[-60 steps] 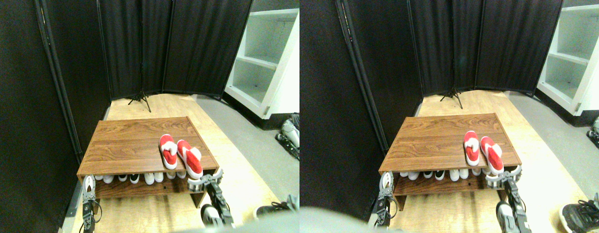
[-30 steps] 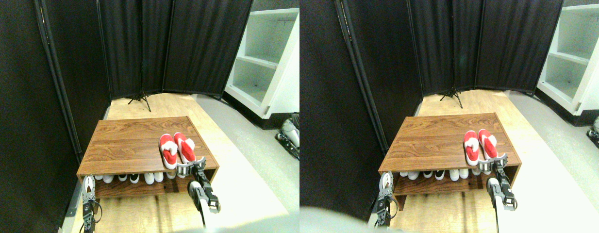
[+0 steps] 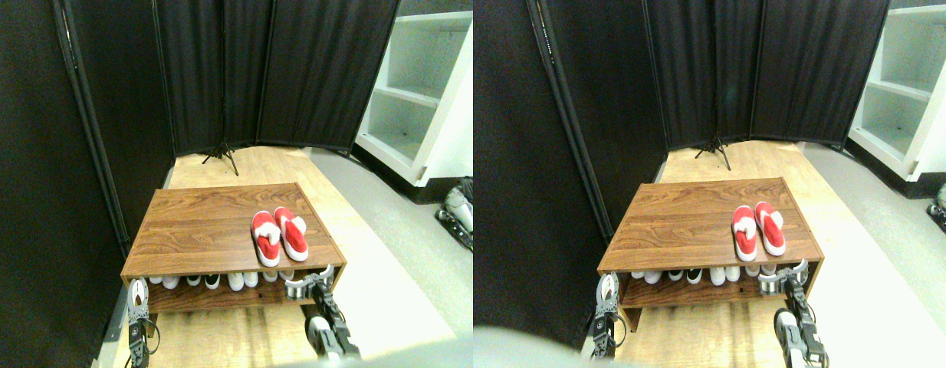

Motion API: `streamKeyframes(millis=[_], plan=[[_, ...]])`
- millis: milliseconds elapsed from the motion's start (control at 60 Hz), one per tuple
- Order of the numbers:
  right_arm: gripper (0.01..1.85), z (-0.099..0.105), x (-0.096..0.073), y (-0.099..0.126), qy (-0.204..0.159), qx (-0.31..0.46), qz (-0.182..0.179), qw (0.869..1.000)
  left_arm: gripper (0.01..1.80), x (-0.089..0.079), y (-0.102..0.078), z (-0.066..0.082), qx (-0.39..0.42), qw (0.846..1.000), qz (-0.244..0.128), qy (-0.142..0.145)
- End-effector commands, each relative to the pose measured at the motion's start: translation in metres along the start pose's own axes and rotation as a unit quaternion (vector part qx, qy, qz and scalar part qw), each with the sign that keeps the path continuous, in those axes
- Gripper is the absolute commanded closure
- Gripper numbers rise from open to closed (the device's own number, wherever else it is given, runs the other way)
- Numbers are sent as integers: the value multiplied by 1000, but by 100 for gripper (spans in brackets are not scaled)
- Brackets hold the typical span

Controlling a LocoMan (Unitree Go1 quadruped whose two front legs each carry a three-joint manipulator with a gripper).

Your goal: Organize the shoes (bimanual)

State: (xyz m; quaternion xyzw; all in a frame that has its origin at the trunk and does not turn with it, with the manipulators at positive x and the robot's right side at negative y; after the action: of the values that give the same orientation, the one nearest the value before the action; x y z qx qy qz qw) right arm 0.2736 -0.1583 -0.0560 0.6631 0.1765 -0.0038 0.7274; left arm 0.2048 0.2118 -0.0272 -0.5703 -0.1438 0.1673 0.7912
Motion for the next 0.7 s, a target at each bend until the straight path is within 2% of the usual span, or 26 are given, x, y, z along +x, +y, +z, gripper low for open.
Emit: streamKeyframes(millis=[17, 100, 167, 200, 217, 233, 250, 267, 283, 300, 367, 467, 617, 683, 700], plan=[[26, 2, -19, 18, -15, -41, 47, 998, 180, 1, -4, -2, -6, 1000, -17, -3], [33, 6, -33, 21, -32, -43, 53, 997, 180, 2, -5, -3, -6, 1000, -16, 0], [55, 11, -40, 23, -52, -43, 57, 996, 180, 3, -6, -5, -11, 1000, -16, 5], [94, 15, -44, 26, -89, -60, 49, 993, 180, 3, -7, -6, -10, 1000, -17, 7], [104, 16, -45, 27, -100, -63, 45, 992, 180, 3, -7, -6, -10, 1000, -17, 8], [127, 18, -47, 28, -122, -71, 38, 989, 180, 3, -7, -6, -11, 1000, -18, 9], [138, 20, -48, 29, -133, -78, 37, 987, 180, 3, -7, -6, -11, 1000, -18, 9], [160, 22, -49, 31, -154, -94, 37, 983, 180, 3, -7, -7, -12, 1000, -18, 10], [175, 25, -50, 32, -167, -102, 38, 980, 180, 3, -8, -7, -12, 1000, -19, 10], [180, 26, -50, 33, -172, -105, 40, 979, 180, 3, -8, -7, -13, 1000, -18, 10], [185, 40, -44, 35, -188, -110, 68, 974, 180, 2, -8, -7, -15, 1000, -16, 6], [185, 59, -39, 41, -197, -142, 82, 967, 180, 0, -8, -6, -18, 1000, -13, 0], [185, 78, -23, 49, -225, -134, 75, 962, 180, -2, -8, -5, -22, 1000, -15, -4], [185, 83, -14, 52, -228, -117, 78, 964, 180, -3, -9, -3, -21, 1000, -15, -5], [185, 86, -6, 53, -234, -127, 73, 961, 180, -4, -8, -2, -18, 1000, -18, -5]])
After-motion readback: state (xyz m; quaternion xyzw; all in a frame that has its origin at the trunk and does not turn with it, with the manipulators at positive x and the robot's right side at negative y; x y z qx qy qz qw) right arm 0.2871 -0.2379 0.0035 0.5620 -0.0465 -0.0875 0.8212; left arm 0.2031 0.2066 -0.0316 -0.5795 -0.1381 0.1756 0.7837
